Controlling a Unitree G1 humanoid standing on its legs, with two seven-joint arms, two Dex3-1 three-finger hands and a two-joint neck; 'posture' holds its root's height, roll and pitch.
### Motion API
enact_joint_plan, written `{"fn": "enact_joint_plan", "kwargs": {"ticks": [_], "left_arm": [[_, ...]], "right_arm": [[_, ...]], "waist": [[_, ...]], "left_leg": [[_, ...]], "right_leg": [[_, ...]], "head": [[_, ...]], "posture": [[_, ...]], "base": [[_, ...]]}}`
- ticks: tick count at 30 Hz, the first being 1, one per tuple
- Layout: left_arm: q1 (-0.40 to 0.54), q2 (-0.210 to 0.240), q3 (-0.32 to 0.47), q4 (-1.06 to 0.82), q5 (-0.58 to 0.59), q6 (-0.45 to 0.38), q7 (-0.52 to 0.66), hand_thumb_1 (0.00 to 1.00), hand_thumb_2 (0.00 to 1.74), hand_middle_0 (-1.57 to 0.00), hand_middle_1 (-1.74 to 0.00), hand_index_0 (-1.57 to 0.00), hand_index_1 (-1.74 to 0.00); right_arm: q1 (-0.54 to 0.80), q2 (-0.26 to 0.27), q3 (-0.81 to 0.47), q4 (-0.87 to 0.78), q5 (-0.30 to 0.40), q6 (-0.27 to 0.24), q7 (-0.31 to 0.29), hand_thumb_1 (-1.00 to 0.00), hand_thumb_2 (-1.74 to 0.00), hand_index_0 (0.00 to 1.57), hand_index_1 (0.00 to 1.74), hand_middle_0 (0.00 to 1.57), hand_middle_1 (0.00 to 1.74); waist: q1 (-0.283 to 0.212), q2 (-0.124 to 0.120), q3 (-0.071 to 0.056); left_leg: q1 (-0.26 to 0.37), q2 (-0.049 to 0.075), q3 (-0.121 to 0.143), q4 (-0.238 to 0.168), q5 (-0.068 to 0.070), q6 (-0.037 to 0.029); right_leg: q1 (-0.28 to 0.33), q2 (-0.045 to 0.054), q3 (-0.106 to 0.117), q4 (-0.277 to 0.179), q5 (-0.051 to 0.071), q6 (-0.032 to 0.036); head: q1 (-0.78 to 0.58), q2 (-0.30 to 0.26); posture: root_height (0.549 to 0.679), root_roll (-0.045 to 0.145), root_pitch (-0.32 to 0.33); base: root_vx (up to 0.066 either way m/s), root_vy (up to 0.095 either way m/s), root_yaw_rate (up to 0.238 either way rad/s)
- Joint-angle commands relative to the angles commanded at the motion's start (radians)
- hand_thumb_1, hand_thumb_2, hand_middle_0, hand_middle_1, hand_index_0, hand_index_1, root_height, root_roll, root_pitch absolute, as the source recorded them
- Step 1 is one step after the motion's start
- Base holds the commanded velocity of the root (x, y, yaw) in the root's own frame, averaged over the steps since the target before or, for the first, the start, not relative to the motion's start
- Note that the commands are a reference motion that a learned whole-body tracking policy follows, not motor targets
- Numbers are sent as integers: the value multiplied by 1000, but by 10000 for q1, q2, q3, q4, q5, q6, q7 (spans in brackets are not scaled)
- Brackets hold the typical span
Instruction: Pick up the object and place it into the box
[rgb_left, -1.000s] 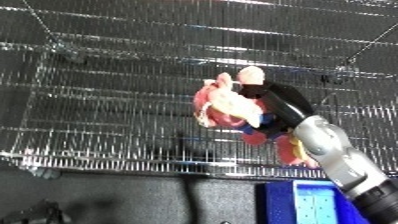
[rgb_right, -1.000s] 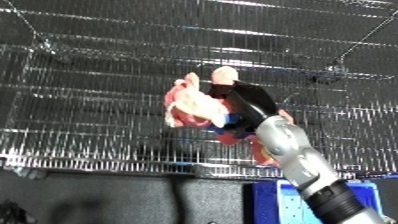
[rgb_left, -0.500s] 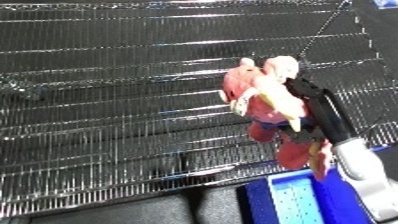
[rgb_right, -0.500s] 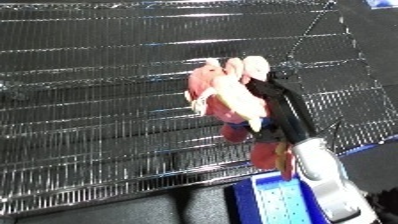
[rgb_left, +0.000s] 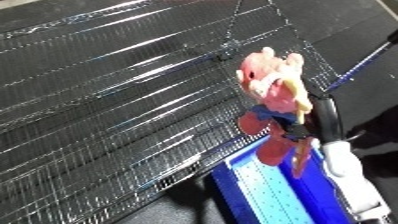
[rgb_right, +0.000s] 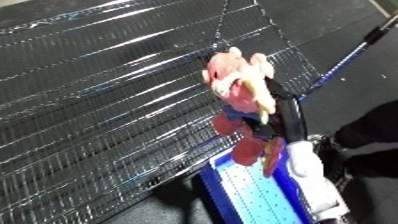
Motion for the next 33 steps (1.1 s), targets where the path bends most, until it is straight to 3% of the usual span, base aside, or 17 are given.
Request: {"fn": "enact_joint_plan", "kwargs": {"ticks": [13,19,27,33], "left_arm": [[335,14,50,39,-147,-86,-146,1000,1740,-1570,-1740,-1570,-1740],[325,81,28,85,-105,-166,-139,1000,1740,-1570,-1740,-1570,-1740],[320,230,-70,36,23,-259,-173,1000,1740,-1570,-1740,-1570,-1740],[333,292,-44,-6,154,-287,-202,1000,1740,-1570,-1740,-1570,-1740]], "right_arm": [[565,34,-1482,2581,1442,-292,-614,-700,-1218,1099,1218,1099,1218],[544,-10,-1936,3698,1632,-298,-1028,-400,-696,628,696,628,696],[257,33,-2481,4977,2606,-499,-1412,0,0,0,0,0,0],[275,14,-2567,5425,2771,-526,-1396,0,0,0,0,0,0]], "waist": [[-382,245,-165],[-495,370,-207],[-498,471,-250],[-453,443,-276]], "left_leg": [[181,12,205,-168,-21,-57],[201,-5,239,-203,-15,-63],[168,-50,222,-221,10,-77],[165,-37,213,-282,51,-90]], "right_leg": [[129,8,52,-217,72,11],[180,0,41,-295,114,5],[208,-25,-9,-348,150,-3],[225,-4,-57,-410,163,10]], "head": [[1666,110],[1804,274],[1850,375],[1709,353]], "posture": [[648,55,-107],[650,58,-105],[651,60,-103],[652,59,-101]], "base": [[5,0,-49],[-11,1,-6],[-10,-3,30],[-1,-11,8]]}}
